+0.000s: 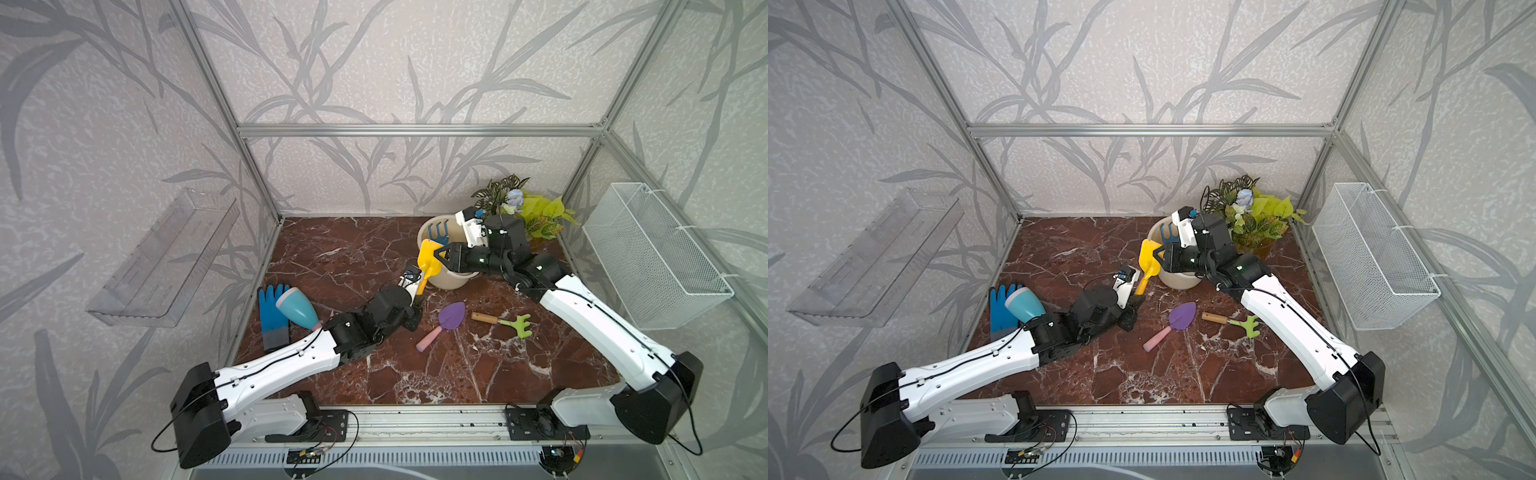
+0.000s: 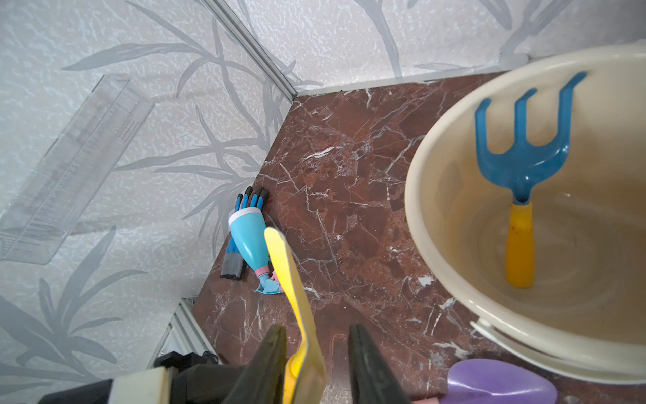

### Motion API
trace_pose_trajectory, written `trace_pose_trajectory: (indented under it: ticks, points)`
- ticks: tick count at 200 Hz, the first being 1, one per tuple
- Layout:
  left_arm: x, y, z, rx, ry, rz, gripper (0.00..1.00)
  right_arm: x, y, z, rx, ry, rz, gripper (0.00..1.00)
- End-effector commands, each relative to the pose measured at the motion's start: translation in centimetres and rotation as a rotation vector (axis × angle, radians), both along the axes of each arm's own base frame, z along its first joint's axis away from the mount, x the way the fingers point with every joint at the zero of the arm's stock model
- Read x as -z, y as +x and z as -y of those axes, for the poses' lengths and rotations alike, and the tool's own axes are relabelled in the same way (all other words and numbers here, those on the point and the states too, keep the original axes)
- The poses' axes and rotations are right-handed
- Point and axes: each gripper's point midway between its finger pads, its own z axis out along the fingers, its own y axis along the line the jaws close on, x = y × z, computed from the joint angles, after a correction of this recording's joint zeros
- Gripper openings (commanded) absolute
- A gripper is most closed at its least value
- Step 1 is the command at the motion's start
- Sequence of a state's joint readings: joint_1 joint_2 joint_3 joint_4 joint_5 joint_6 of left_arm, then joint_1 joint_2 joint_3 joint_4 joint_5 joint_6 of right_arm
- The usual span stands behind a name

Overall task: Organize the gardening tools
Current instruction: Place the gardening tool in the container.

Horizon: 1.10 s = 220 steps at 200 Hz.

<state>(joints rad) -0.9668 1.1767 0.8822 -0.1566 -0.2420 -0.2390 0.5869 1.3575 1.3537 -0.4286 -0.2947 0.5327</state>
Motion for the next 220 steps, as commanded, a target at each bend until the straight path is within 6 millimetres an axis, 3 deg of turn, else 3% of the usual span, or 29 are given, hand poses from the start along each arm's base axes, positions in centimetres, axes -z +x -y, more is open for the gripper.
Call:
trace_pose_trajectory:
  ticks: [1,14,21,33,77,111,145,173,198,220]
  points:
    - [-2.7,0.6,0.6,-0.011,-0.038,0.067,0.0,-0.5,-0.1,0.0,-0.007,-0.023,0.019,0.14]
    - [-2.9,0.6,0.6,-0.013,-0.043,0.074,0.0,-0.6,-0.1,0.0,-0.005,-0.025,0.024,0.0]
    - [-3.0,0.7,0.5,-0.019,-0.045,0.078,0.0,-0.7,-0.1,0.1,-0.002,-0.024,0.027,0.0]
    - [-3.1,0.8,0.5,-0.025,-0.05,0.086,0.1,-0.9,0.1,0.2,0.006,-0.026,0.039,0.0]
    - [-3.6,1.0,-0.4,-0.067,-0.072,0.112,0.74,-2.9,1.1,1.2,0.063,-0.062,0.135,0.0]
    - [-4.3,1.4,-2.6,-0.152,-0.077,0.137,0.97,-6.1,2.7,3.5,0.17,-0.148,0.272,0.0]
    - [-3.8,1.9,-4.8,-0.232,-0.088,0.121,1.0,-9.5,4.9,5.9,0.293,-0.27,0.425,0.0]
    - [-2.9,1.8,-5.4,-0.245,-0.097,0.091,1.0,-10.5,7.2,6.7,0.358,-0.396,0.495,0.0]
    - [-2.8,1.6,-5.8,-0.253,-0.115,0.086,1.0,-9.9,9.8,7.8,0.446,-0.534,0.565,0.0]
    - [-2.8,1.4,-6.3,-0.261,-0.122,0.086,1.0,-7.5,11.7,7.7,0.453,-0.63,0.579,0.0]
